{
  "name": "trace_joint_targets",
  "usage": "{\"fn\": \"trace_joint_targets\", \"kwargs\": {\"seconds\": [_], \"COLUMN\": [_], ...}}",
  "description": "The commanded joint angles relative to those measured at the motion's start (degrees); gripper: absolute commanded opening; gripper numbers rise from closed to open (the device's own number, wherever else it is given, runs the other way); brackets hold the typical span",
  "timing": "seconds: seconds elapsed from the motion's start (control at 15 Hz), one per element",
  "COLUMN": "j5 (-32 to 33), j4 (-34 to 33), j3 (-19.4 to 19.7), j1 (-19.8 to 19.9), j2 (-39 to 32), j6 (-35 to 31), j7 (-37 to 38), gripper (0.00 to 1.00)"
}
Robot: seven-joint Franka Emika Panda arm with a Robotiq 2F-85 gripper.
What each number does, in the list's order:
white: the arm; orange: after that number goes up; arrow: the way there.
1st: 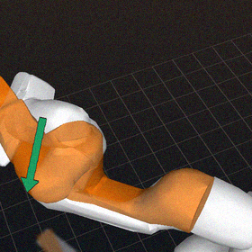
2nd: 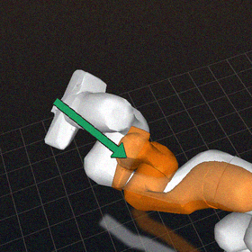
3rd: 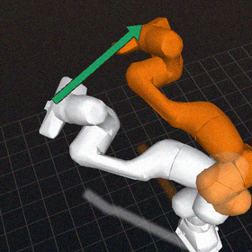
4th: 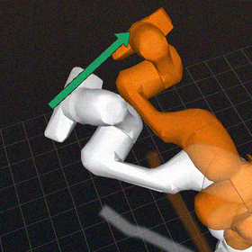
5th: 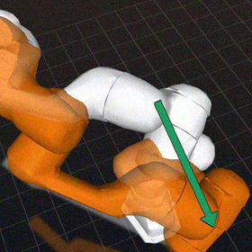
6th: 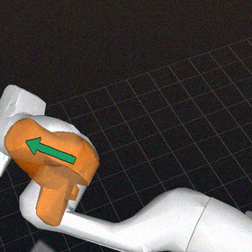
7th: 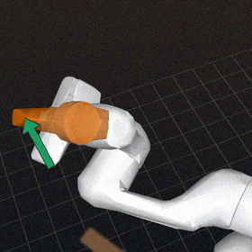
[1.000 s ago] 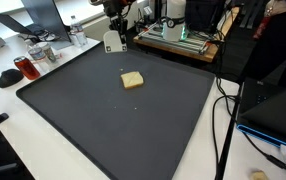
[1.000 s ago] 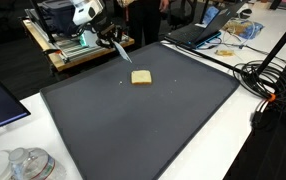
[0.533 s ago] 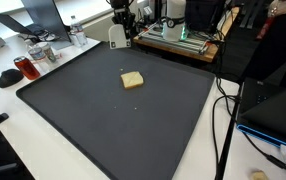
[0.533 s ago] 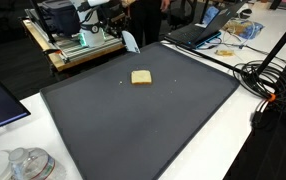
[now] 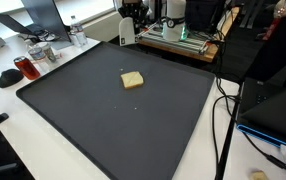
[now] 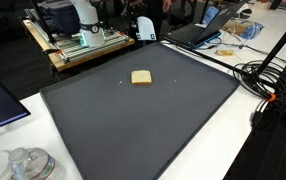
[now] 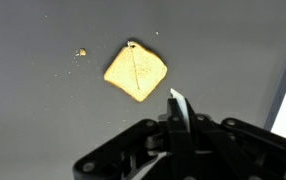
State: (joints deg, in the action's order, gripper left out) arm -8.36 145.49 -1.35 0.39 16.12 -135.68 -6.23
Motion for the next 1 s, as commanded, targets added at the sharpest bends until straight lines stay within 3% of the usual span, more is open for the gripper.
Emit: {"fn": "trace_joint_targets", "kwargs": {"seconds": [0.0, 0.47, 0.93], "j5": [4.84, 16.8, 23.54], "j4": [-4.62, -9.94, -14.31], "j3": [-2.85, -6.91, -4.6], "j1": [-1.81, -2.9, -4.05], "j2": [-2.0, -12.55, -25.85], "j6": [3.87, 2.01, -0.46], "j7": [5.51, 12.53, 18.41], "gripper": [0.01, 0.01, 0.01]}}
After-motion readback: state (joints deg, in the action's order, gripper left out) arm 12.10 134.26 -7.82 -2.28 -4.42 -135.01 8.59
